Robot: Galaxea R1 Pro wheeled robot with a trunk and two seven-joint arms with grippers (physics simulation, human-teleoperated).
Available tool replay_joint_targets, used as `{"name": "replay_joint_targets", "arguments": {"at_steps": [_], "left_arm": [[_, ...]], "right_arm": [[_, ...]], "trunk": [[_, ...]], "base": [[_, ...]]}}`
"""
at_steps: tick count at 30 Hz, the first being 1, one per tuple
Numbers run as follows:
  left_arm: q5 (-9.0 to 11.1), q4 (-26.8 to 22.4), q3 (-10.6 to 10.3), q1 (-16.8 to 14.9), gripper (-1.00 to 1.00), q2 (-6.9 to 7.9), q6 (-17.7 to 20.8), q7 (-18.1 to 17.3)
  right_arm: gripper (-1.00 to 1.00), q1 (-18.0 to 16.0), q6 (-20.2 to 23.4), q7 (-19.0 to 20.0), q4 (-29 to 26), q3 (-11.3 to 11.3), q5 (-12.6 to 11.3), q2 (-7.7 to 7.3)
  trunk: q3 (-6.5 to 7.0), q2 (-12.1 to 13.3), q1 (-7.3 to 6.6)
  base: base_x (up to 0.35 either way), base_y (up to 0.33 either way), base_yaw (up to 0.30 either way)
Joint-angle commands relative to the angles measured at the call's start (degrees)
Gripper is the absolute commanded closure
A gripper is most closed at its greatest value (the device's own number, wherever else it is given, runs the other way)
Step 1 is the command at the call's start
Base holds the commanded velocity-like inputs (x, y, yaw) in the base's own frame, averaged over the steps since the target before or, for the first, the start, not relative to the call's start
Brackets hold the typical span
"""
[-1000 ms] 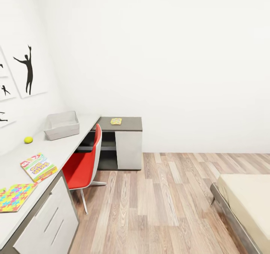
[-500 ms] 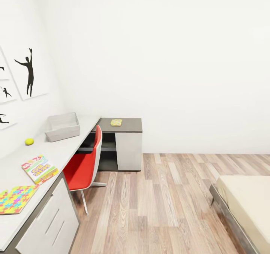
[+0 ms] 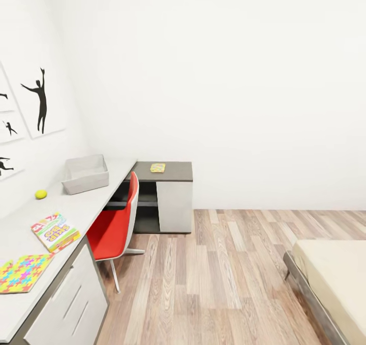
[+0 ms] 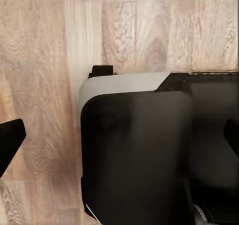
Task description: Put all the toys in the child's room - the three board games (two on the bed and one on the table), the two jigsaw puzzles on the table, and the tennis ball on the table - inside the toy box on the table in the child's room.
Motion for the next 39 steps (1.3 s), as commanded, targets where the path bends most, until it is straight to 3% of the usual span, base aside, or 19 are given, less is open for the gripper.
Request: {"name": "replay_joint_targets", "arguments": {"at_steps": [1,3,5,11,18,24,30,39], "left_arm": [[0.02,-1.37,0.04,-0.83,-1.0,0.05,2.43,0.01],[0.17,-5.41,0.2,-4.7,-1.0,0.24,9.82,0.08],[0.24,-7.03,0.33,-8.39,-1.0,0.34,14.01,0.1],[0.42,-8.39,0.54,-19.14,-1.0,0.74,18.72,0.11],[0.52,-8.6,0.59,-25.77,-1.0,1.48,22.21,-0.37],[0.52,-8.63,0.56,-27.23,-1.0,1.63,23.15,-0.54],[0.6,-8.64,0.6,-27.57,-1.0,1.57,23.45,-0.64],[0.57,-8.64,0.6,-27.62,-1.0,1.33,23.66,-0.7]], "right_arm": [[-1.0,-1.18,1.35,-0.09,-0.35,-0.08,-0.11,-0.06],[-1.0,-5.31,6.83,-0.26,-2.65,-0.13,-0.54,-0.19],[-1.0,-8.17,10.67,-0.71,-4.94,-0.15,-1.12,-0.2],[-1.0,-14.29,21.38,-2.82,-12.13,-0.27,-2.75,-0.28],[-1.0,-16.15,27.21,-3.52,-17.74,-2.22,-3.47,-0.47],[-1.0,-16.0,25.93,-3.73,-18.66,-4.48,-3.43,-0.66],[-1.0,-16.01,21.58,-3.88,-18.74,-4.8,-3.11,-0.86],[-1.0,-16.01,20.6,-3.62,-18.75,-5.13,-3.49,-0.93]], "trunk": [[0.09,0.36,-0.23],[0.45,1.16,-0.67],[0.81,1.97,-1.1],[1.88,4.37,-2.42],[3.14,7.18,-3.96],[4.22,9.59,-5.28],[5.29,11.99,-6.6],[6.91,15.6,-8.57]], "base": [[0.0,0.0,0.0],[0.0,0.0,0.0],[0.0,0.0,0.0],[0.0,0.0,0.0],[0.0,0.0,0.0],[0.0,0.0,0.0],[0.0,0.0,0.0],[0.0,0.0,0.0]]}}
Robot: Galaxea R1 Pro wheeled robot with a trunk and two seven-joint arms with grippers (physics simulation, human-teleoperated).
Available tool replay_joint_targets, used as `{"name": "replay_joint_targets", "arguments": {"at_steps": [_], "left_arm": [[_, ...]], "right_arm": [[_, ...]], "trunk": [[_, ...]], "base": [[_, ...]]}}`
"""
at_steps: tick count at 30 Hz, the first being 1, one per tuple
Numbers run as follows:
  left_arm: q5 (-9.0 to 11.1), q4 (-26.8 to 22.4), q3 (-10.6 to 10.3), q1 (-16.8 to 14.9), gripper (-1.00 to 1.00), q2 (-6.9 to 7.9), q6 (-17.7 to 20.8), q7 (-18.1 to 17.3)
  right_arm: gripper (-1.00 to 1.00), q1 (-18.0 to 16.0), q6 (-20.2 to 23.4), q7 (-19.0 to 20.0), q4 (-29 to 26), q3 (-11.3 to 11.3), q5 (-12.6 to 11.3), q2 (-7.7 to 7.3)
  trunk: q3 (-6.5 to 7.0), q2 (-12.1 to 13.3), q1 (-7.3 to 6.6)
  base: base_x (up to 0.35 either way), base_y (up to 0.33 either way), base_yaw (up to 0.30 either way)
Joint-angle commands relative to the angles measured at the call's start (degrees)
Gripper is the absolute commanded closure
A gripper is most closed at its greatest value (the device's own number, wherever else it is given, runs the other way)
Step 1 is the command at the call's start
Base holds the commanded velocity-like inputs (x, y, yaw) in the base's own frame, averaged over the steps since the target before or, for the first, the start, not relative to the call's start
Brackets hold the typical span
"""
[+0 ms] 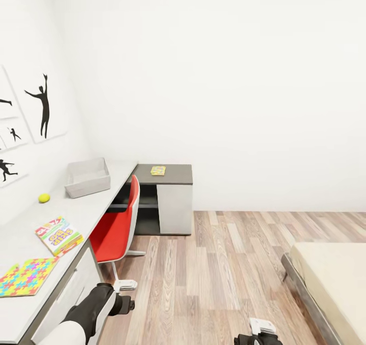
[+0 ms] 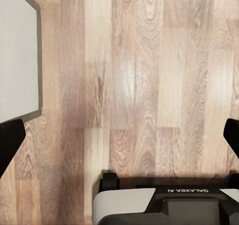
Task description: Put all the toys in the child's room - the three board games (two on the bed and one on the table), the two jigsaw puzzles on the table, and the tennis ball on the table - inside the toy box on the table in the child's room.
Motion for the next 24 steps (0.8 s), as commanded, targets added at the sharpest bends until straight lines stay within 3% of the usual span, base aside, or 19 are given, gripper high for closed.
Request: {"name": "replay_joint_targets", "arguments": {"at_steps": [1,8,24], "left_arm": [[0.02,-0.09,0.08,-0.03,-1.0,0.0,0.32,-0.1],[0.01,-0.09,0.08,-0.03,-1.0,-0.03,0.34,-0.13],[-0.01,-0.09,0.03,-0.03,-1.0,-0.24,0.43,-0.13]], "right_arm": [[-1.0,-0.02,0.26,-0.23,-0.13,-0.24,-0.42,0.05],[-1.0,-0.02,0.19,-0.26,-0.13,-0.22,-0.46,0.17],[-1.0,-0.02,0.09,-0.46,-0.1,-0.03,0.14,0.56]], "trunk": [[0.09,0.34,-0.21],[1.34,3.15,-1.75],[3.96,9.16,-5.04]], "base": [[0.0,0.0,0.0],[0.0,0.0,-0.07],[0.0,0.0,-0.218]]}}
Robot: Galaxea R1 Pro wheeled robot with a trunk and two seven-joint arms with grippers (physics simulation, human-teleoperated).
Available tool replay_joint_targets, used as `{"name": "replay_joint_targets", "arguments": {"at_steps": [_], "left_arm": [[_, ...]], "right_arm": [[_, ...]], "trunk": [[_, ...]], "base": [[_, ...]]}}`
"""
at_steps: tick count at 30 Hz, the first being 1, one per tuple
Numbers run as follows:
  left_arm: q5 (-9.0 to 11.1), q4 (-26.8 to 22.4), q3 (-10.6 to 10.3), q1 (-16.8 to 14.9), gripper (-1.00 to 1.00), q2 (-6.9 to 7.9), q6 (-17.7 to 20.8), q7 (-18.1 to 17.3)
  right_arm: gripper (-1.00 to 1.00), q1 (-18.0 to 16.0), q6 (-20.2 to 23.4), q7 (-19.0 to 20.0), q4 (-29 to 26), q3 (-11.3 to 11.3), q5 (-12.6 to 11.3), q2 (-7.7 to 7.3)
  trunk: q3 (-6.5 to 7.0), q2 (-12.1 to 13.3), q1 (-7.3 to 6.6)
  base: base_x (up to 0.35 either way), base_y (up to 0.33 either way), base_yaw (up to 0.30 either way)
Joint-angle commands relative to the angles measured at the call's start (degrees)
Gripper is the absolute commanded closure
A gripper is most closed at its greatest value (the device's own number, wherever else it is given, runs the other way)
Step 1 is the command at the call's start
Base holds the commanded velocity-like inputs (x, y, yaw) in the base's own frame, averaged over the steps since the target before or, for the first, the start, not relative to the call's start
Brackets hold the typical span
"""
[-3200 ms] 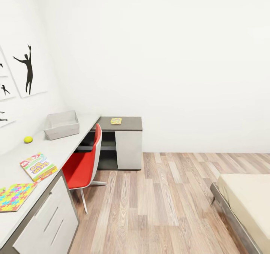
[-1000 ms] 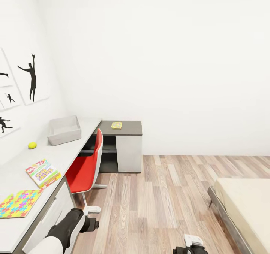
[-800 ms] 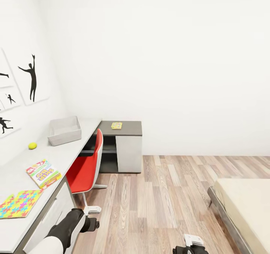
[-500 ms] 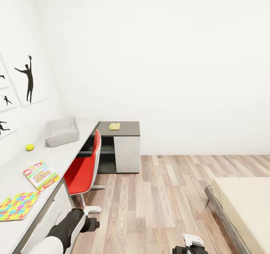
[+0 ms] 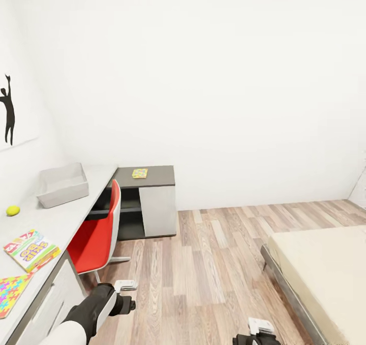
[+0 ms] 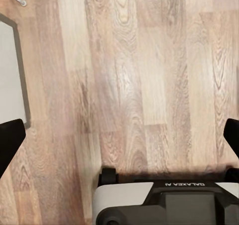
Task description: Put all the toys in the child's room - the three board games (two on the bed and one on the table), the two jigsaw puzzles on the table, and the tennis ball on the table - inside the toy box on the table in the child's room.
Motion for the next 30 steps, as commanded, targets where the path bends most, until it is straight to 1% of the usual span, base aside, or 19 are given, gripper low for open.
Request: {"name": "replay_joint_targets", "arguments": {"at_steps": [1,10,16,24,30], "left_arm": [[0.04,-0.11,0.08,-0.02,-1.0,0.0,0.32,-0.09],[0.05,-0.11,0.02,-0.02,-1.0,-0.24,0.05,-0.14],[-0.02,-0.11,-0.23,-0.02,-1.0,-0.59,-0.49,-0.25],[-0.04,-0.11,-0.31,-0.02,-1.0,-0.63,-1.24,-0.24],[-0.04,-0.11,-0.32,-0.01,-1.0,-0.63,-1.4,-0.2]], "right_arm": [[-1.0,-0.05,0.25,-0.23,-0.11,-0.24,-0.26,0.11],[-1.0,-0.03,0.21,-0.3,0.11,-0.16,-0.07,-0.01],[-1.0,-0.03,0.19,-0.26,0.12,-0.16,-0.19,0.18],[-1.0,-0.05,0.19,-0.18,0.11,-0.17,-0.73,0.34],[-1.0,-0.06,0.19,-0.14,0.11,-0.21,-0.9,0.34]], "trunk": [[-0.13,-0.11,0.03],[-0.14,-0.11,0.03],[-0.15,-0.11,0.03],[-0.15,-0.11,0.03],[-0.15,-0.11,0.03]], "base": [[0.0,0.0,-0.079],[0.0,0.0,-0.025],[0.048,-0.017,-0.002],[0.239,-0.107,-0.007],[0.282,-0.114,-0.162]]}}
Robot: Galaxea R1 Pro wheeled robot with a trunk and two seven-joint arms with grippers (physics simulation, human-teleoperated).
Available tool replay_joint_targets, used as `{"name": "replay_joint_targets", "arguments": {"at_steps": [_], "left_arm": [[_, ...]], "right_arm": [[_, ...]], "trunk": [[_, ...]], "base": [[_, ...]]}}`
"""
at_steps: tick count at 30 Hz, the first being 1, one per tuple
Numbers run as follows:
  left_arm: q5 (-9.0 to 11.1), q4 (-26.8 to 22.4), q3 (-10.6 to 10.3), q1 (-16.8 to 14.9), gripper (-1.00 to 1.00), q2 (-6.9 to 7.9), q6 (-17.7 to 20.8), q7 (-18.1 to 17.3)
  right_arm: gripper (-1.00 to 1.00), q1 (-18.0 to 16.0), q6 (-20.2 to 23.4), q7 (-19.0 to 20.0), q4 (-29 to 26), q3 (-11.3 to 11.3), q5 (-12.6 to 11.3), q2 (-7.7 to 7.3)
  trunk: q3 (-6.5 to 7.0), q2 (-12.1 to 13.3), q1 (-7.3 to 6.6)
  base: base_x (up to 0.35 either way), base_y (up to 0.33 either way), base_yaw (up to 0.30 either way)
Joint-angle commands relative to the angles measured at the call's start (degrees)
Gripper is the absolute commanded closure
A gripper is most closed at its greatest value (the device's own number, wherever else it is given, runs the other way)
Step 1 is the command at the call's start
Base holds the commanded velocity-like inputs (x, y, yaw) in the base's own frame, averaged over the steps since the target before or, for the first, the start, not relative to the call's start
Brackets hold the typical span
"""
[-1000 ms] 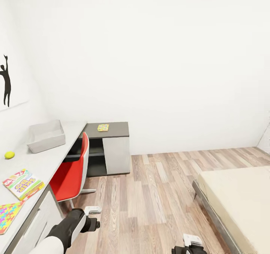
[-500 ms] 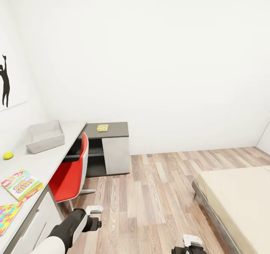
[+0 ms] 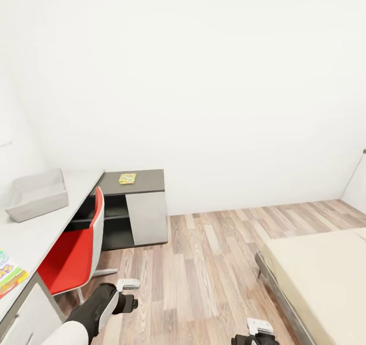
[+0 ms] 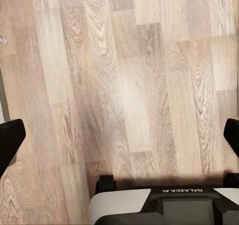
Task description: Put all the toys in the child's room - the three board games (two on the bed and one on the table), the two jigsaw puzzles on the table, and the tennis ball on the table - inside the toy box on the table in the child's room.
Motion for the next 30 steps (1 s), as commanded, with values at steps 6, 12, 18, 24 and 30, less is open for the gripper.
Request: {"name": "replay_joint_targets", "arguments": {"at_steps": [6,12,18,24,30], "left_arm": [[-0.02,-0.12,0.03,-0.02,-1.0,0.01,0.29,-0.09],[0.0,-0.12,0.0,0.03,-1.0,0.01,0.29,-0.09],[-0.03,-0.12,-0.05,0.05,-1.0,0.01,0.29,-0.09],[0.0,-0.12,-0.05,0.05,-1.0,0.01,0.29,-0.09],[-0.04,-0.12,-0.07,0.05,-1.0,0.01,0.29,-0.09]], "right_arm": [[-1.0,-0.08,0.26,-0.21,-0.11,-0.19,-0.48,0.12],[-1.0,-0.06,0.26,-0.21,-0.11,-0.18,-0.39,0.15],[-1.0,-0.09,0.26,-0.19,-0.11,-0.2,-0.41,0.15],[-1.0,-0.08,0.24,-0.18,-0.11,-0.19,-0.42,0.19],[-1.0,-0.07,0.18,-0.21,-0.11,-0.18,-0.3,0.15]], "trunk": [[-0.12,-0.1,0.06],[-0.12,-0.1,0.06],[-0.04,-0.1,0.06],[0.28,-0.1,0.06],[0.56,-0.1,0.06]], "base": [[0.311,-0.038,-0.253],[0.327,-0.008,-0.273],[0.33,-0.001,-0.258],[0.331,0.032,-0.221],[0.332,0.113,-0.195]]}}
